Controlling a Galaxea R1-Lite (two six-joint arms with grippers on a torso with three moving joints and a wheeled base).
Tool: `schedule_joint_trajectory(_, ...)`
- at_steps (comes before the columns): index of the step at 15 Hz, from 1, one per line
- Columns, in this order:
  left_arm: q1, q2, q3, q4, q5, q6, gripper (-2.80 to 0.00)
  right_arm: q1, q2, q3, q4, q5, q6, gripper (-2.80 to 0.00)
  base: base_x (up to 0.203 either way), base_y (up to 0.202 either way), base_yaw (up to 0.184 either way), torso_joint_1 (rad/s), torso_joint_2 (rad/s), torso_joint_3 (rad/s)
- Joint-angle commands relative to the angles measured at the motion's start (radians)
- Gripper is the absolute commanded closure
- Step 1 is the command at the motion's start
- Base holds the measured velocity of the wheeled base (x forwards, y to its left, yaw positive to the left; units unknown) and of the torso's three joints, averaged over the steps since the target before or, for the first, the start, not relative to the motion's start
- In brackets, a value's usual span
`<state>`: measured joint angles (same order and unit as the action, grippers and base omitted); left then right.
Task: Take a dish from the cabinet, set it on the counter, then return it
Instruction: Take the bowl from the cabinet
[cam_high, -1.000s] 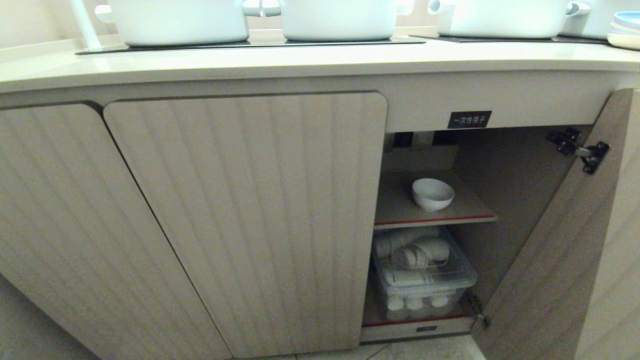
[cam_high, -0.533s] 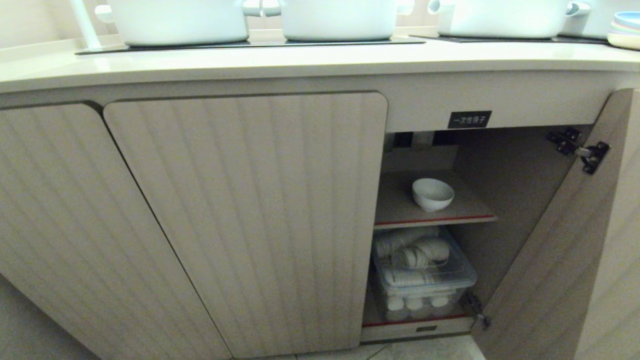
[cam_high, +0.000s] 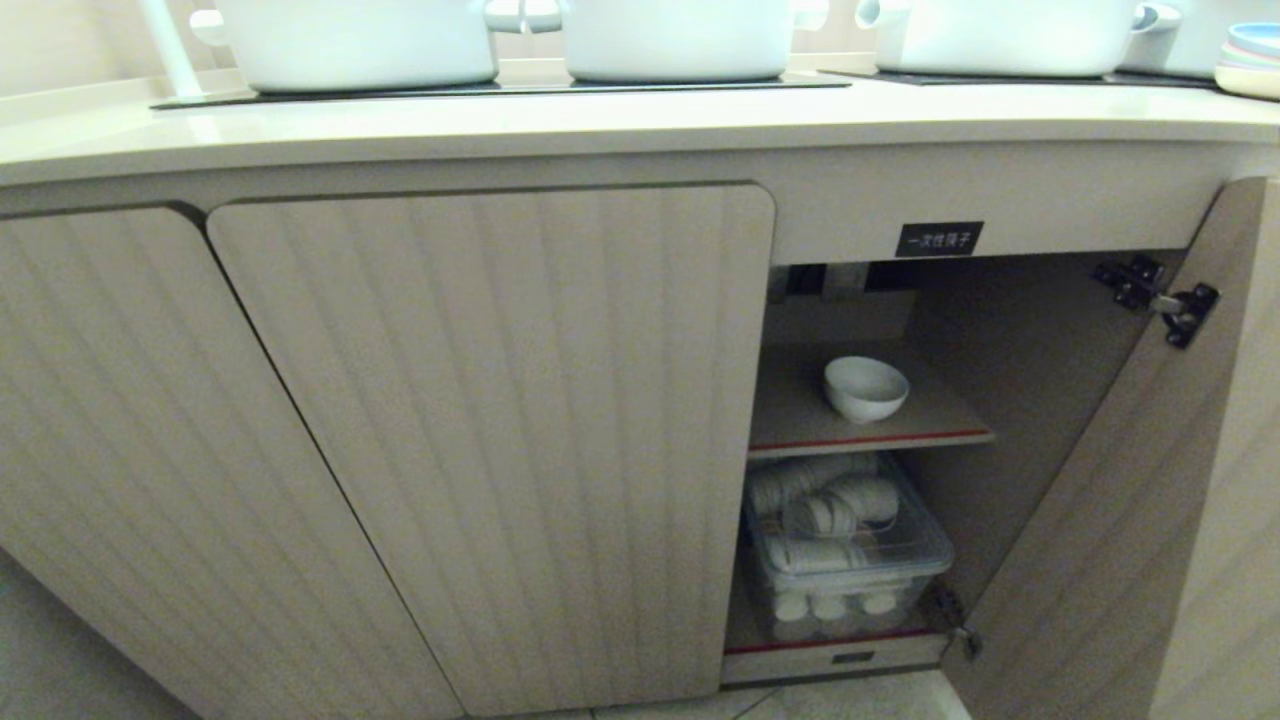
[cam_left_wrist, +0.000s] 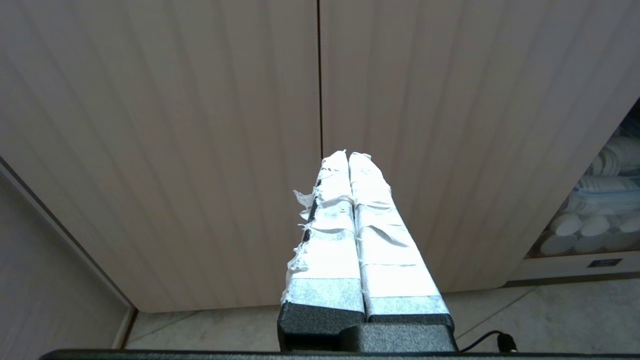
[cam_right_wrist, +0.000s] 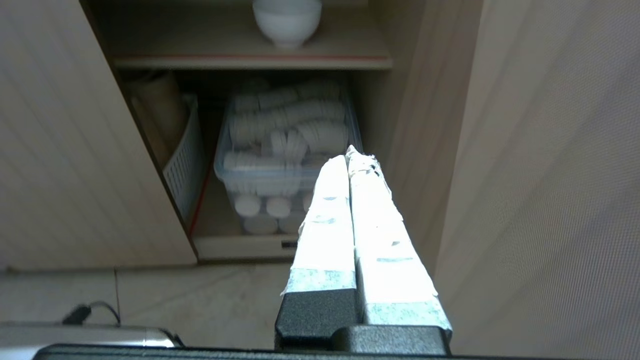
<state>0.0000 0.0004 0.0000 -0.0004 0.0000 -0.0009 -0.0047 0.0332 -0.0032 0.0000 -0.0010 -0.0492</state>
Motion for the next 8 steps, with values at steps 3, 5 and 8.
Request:
schedule_joint_trajectory(3, 0.0, 0.0, 0.0, 0.0, 0.0, -0.001, 0.0, 0.0, 0.021, -0.001, -0.001, 0.011, -0.032, 0.0, 0.0, 0.0, 0.0, 0.0, 0.0, 0.0)
schedule_joint_trajectory(5, 0.0, 0.0, 0.0, -0.001, 0.0, 0.0, 0.0, 0.0, 0.022, -0.003, 0.006, 0.013, -0.051, 0.0, 0.0, 0.0, 0.0, 0.0, 0.0, 0.0)
schedule_joint_trajectory(8, 0.0, 0.0, 0.0, -0.001, 0.0, -0.001, 0.0, -0.001, 0.077, -0.013, 0.002, 0.021, -0.052, 0.0, 0.0, 0.0, 0.0, 0.0, 0.0, 0.0)
